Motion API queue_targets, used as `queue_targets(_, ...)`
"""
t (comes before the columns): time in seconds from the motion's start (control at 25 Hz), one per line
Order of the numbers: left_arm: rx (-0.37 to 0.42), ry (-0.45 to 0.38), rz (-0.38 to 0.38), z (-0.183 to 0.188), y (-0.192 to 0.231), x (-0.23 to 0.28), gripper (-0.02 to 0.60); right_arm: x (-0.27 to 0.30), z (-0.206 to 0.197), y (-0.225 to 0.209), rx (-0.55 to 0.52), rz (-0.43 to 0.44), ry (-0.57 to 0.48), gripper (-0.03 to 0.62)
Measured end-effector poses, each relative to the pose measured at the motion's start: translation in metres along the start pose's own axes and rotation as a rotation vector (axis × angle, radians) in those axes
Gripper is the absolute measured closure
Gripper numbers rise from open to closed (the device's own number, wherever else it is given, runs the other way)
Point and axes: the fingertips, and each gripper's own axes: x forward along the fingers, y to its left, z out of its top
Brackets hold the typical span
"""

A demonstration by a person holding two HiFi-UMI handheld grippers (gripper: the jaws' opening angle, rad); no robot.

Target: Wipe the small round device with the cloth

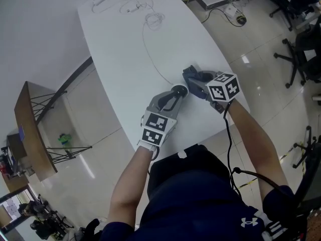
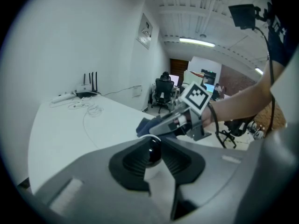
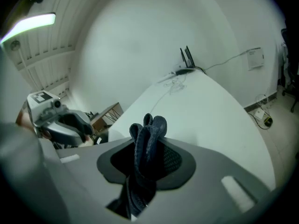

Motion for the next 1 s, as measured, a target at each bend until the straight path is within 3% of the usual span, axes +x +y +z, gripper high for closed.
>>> queue_targets(0.2, 0.0, -0.042, 0.006, 0.001, 0.004, -0.001, 0.505, -0.039, 0.067, 0.07, -0.146, 0.146, -0.126, 0.496)
queue_targets(0.48, -0.014, -0.058, -0.091, 0.001, 0.005, -0.001, 0.505, -0.019, 0.062, 0.102, -0.36, 0.112, 0.01, 0.496)
queue_targets(0.6, -0.018, -0.061, -0.09, -0.001, 0.004, -0.003, 0.505, -0.01, 0.057, 0.102, -0.425, 0.13, 0.077, 0.496)
queue_targets(0.8, -0.024, -0.065, -0.054, -0.001, -0.002, -0.002, 0.505, 0.006, 0.052, 0.081, -0.412, 0.158, 0.11, 0.496)
queue_targets(1.0, -0.05, -0.054, -0.02, -0.003, -0.007, 0.006, 0.505, 0.022, 0.049, 0.048, -0.308, 0.205, 0.119, 0.497)
